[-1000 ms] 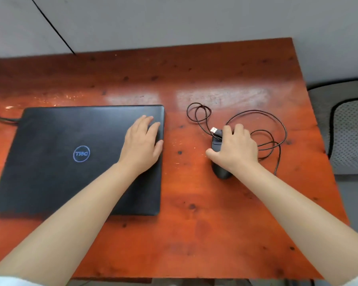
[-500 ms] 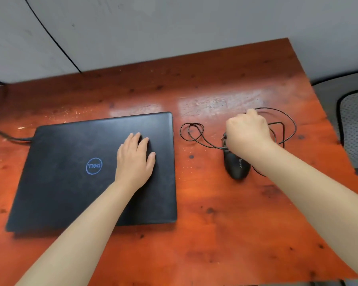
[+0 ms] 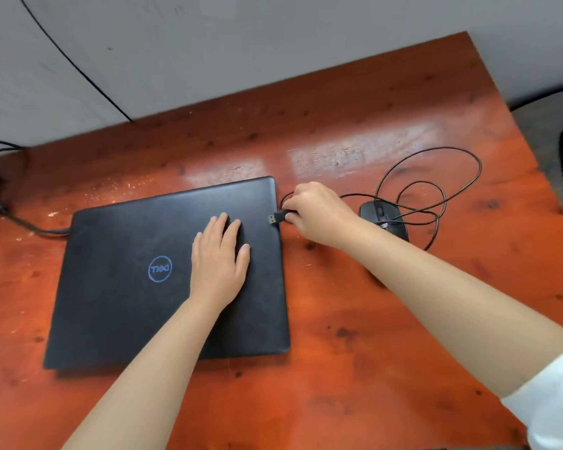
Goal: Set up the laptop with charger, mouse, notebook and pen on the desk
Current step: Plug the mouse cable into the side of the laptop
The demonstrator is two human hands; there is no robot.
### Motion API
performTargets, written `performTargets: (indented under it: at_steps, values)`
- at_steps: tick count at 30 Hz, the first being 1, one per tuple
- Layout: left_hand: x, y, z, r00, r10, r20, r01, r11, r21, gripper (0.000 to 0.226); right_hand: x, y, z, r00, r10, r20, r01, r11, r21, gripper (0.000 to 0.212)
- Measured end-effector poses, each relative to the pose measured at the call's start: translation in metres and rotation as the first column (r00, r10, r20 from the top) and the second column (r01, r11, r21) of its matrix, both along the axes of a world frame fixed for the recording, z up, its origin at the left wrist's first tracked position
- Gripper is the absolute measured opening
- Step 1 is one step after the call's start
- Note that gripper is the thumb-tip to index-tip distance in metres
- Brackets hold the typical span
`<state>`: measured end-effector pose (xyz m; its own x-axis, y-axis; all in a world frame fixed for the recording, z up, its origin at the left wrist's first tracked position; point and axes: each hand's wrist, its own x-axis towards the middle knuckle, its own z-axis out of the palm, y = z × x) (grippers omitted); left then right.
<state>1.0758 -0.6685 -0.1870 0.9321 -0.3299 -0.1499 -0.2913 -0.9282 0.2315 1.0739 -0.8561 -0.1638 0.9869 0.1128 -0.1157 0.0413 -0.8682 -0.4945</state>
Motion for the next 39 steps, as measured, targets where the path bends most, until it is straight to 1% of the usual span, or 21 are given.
performTargets:
  at_steps: [3,6,12,16,19,25,27,32,36,39]
  values:
    - [0.001,0.001,-0.002,1.0,0.001,-0.002,-0.001,1.0,0.001,0.045,0.005,-0.014,-0.016,1.0,-0.018,0.018,0.017,0.998,0.059,0.026]
    - [0.001,0.001,-0.004,1.0,0.003,0.0,-0.003,1.0,-0.001,0.045,0.006,-0.02,-0.024,1.0,-0.03,0.003,0.029,0.991,0.127,0.027]
    - [0.0,0.002,-0.004,1.0,0.01,0.01,-0.01,1.0,-0.007,0.044,0.011,-0.023,-0.029,0.999,0.014,-0.045,-0.007,0.987,0.159,0.025]
    - [-0.001,0.0,-0.003,1.0,0.014,0.009,-0.014,1.0,-0.016,0.044,0.011,-0.029,-0.03,0.999,0.009,-0.053,-0.003,0.994,0.114,0.027]
    - [-0.002,0.0,-0.004,1.0,0.02,0.015,-0.02,1.0,-0.007,0.043,0.012,-0.028,-0.03,0.998,0.028,-0.054,-0.02,0.991,0.136,0.026]
    - [-0.002,-0.002,-0.004,0.999,0.027,0.026,-0.027,1.0,0.009,0.043,0.015,-0.028,-0.038,0.995,0.099,-0.004,-0.099,0.994,0.052,0.028]
    - [-0.001,-0.003,-0.003,0.999,0.027,0.025,-0.027,1.0,0.011,0.042,0.016,-0.028,-0.036,0.994,0.107,0.011,-0.107,0.993,0.047,0.029]
    - [-0.002,-0.002,-0.003,1.0,0.025,0.013,-0.025,0.999,0.027,0.043,0.017,-0.026,-0.034,0.991,0.13,-0.013,-0.129,0.99,0.063,0.03]
    - [-0.002,-0.002,-0.003,1.0,0.017,-0.002,-0.017,0.998,0.058,0.047,0.019,-0.024,-0.035,0.99,0.144,-0.005,-0.144,0.989,0.016,0.03]
    - [0.0,-0.003,-0.003,1.0,0.016,-0.014,-0.015,0.995,0.1,0.051,0.019,-0.022,-0.036,0.98,0.197,0.036,-0.194,0.978,-0.079,0.029]
